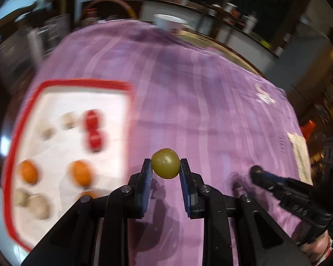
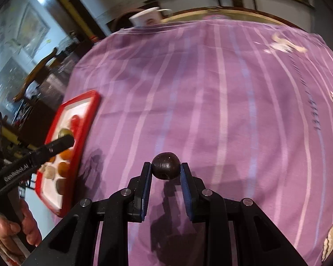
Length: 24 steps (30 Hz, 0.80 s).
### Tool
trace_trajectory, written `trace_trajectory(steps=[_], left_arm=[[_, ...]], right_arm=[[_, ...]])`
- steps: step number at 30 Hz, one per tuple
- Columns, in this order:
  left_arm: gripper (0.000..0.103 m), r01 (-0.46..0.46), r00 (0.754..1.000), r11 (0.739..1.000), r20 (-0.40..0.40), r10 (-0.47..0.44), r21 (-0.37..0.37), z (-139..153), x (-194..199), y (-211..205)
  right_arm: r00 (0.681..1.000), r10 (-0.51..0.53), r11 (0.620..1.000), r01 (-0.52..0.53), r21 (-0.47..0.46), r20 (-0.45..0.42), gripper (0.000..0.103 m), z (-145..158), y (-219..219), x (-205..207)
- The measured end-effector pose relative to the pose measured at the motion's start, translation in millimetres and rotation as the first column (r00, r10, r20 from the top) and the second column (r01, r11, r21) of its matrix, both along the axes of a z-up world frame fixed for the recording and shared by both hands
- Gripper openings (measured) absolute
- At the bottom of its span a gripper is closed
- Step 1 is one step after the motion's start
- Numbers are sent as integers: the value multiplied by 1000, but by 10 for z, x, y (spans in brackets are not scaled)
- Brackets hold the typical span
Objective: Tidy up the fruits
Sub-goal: 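Carry the green olive and dark ball over the white tray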
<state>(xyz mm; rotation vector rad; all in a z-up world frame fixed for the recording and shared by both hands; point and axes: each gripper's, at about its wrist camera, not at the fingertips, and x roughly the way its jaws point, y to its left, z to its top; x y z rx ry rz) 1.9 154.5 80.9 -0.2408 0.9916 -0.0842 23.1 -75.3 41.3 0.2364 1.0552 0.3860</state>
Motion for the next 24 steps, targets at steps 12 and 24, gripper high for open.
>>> trace_trajectory(steps=[12,24], left_arm=[[24,-254,966,967,-40,255,28,-107,-256,1374],[24,-155,985,973,-45,165,170,-155,-104,1357]], right_arm=[[974,224,975,-223,-10,43,28,214,1375,33],[964,262,965,-260,-37,37,29,183,1922,-17]])
